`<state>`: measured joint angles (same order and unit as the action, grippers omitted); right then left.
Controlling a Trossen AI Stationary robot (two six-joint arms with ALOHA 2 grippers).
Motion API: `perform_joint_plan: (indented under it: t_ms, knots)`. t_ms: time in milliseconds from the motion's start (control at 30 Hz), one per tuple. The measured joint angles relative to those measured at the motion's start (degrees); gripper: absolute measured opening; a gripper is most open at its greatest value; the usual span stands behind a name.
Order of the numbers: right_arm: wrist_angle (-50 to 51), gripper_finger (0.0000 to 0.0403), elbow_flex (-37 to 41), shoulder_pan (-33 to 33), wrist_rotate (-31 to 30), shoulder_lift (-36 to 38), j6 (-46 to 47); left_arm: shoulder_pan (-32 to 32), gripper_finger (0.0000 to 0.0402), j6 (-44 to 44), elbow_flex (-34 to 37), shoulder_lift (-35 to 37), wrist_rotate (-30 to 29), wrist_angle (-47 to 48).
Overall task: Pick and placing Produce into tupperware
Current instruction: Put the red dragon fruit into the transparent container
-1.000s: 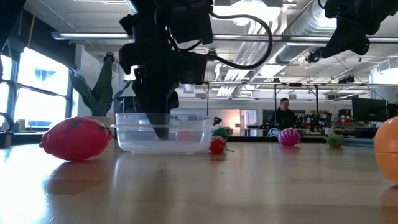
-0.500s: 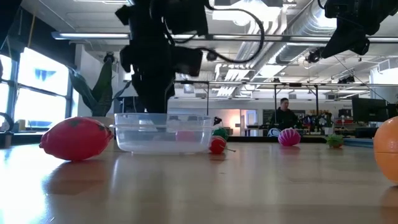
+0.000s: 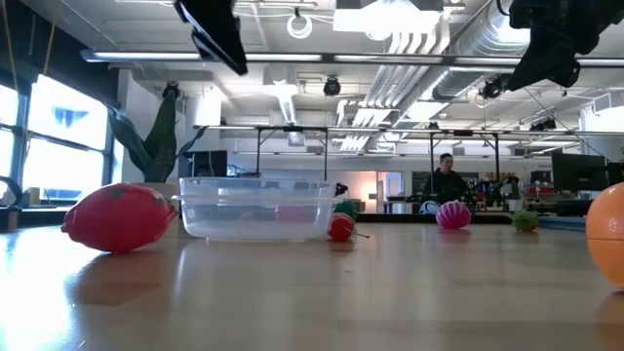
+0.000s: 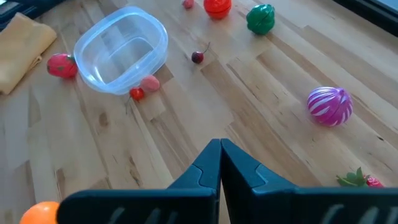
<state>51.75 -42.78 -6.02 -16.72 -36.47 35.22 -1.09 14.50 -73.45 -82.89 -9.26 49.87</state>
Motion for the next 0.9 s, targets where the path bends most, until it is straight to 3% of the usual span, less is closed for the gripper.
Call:
perform_joint_plan:
  t_ms: [167,333,600,767,900]
  knots:
    - [1.56,0.0,0.0,0.0,0.89,0.0,-0.38,-4.48,0.0106,3.51,2.01,2.93,-7.55,3.11]
    - [3.05,0.0,0.0,0.0,0.89,-0.02,2.12,-6.66,0.0106,8.26,13.67,9.37,-10.63,-2.51]
    - [2.86,0.0,0.0,0.0,2.64,0.0,2.44,-6.44,0.0106,14.4,32.49,26.71,-9.17,-13.33]
    - [1.05,0.0,0.0,0.0,3.82,-0.11,2.31,-6.44,0.0106,15.98,38.93,36.01,-4.65,-18.13]
    - [0.17,0.0,0.0,0.0,3.95,-0.38,2.01,-6.49,0.0106,17.81,41.45,39.01,0.25,-20.11]
